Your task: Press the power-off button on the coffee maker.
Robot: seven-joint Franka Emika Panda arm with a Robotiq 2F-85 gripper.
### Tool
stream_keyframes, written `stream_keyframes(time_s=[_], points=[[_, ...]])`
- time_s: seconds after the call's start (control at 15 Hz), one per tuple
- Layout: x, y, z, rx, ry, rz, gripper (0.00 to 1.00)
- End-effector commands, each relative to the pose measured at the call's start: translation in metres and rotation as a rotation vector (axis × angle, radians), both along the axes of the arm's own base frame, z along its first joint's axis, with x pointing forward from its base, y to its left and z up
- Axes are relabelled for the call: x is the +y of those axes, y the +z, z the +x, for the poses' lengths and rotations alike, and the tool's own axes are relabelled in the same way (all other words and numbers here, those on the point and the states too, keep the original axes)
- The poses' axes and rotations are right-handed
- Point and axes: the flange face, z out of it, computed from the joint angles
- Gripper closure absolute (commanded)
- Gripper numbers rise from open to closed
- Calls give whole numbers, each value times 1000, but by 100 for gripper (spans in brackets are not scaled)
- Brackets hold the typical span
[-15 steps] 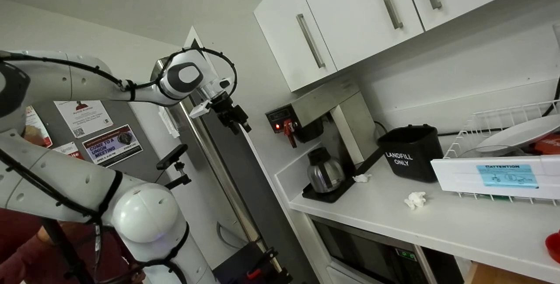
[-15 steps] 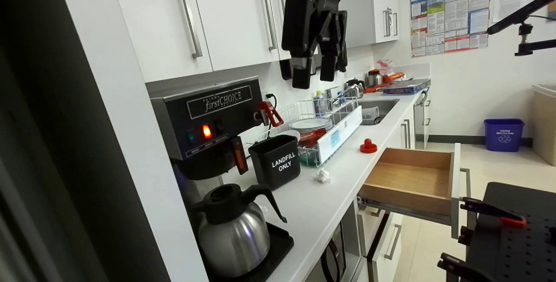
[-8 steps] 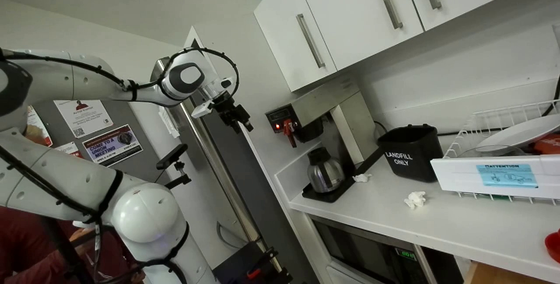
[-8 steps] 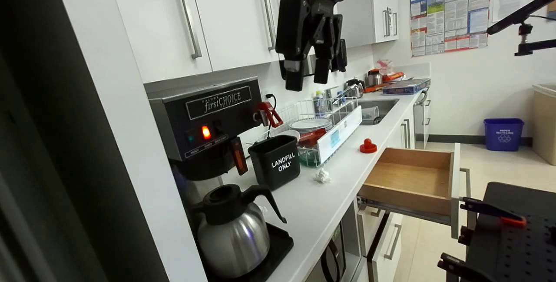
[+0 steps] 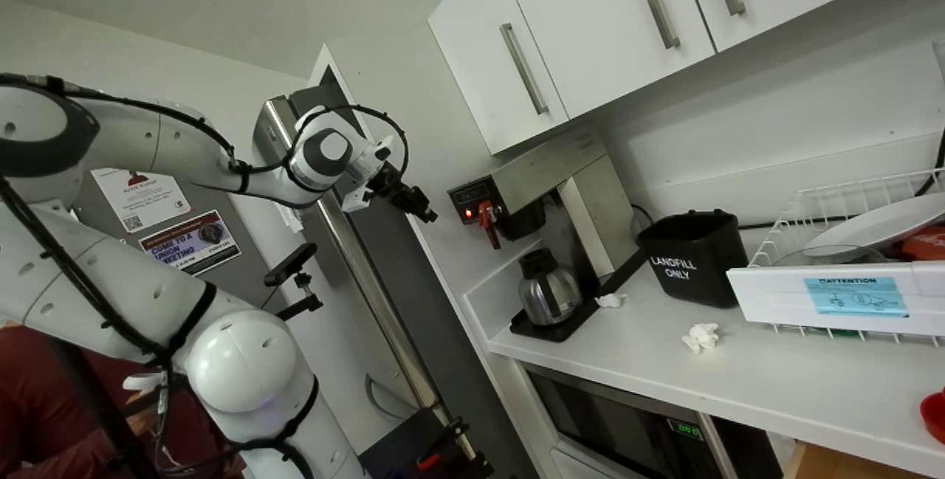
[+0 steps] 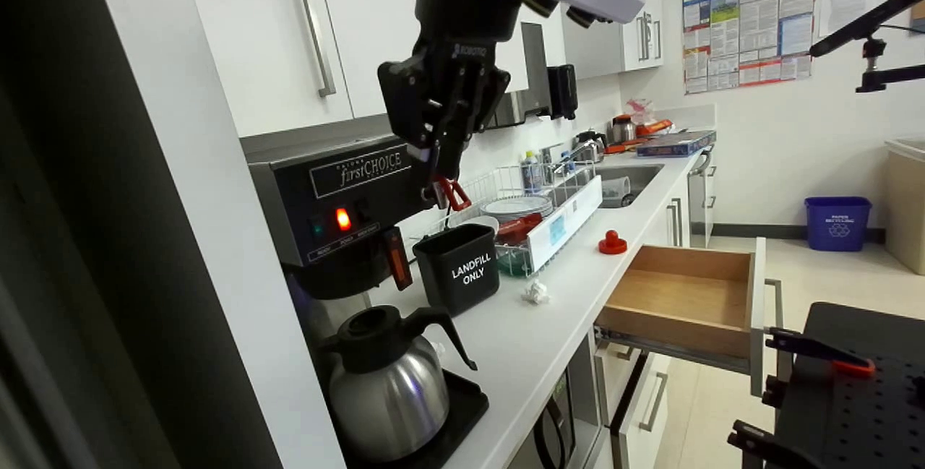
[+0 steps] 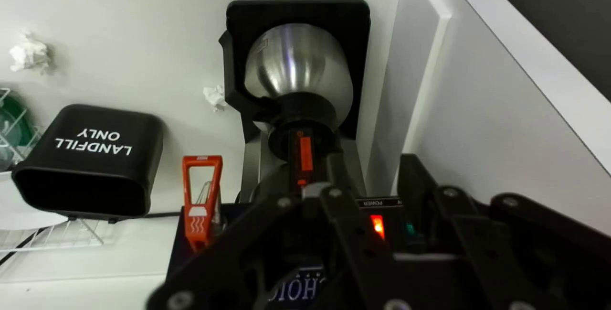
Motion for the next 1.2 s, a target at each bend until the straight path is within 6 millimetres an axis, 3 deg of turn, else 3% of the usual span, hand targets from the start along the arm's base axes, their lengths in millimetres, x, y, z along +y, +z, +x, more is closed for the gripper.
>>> stream_keyframes(time_s=[0.0, 0.33, 1.13], points=[[9, -13, 3, -66, -39, -33, 97], [19, -28, 9, -103, -33, -3, 100], [22, -33, 19, -75, -32, -11, 100]])
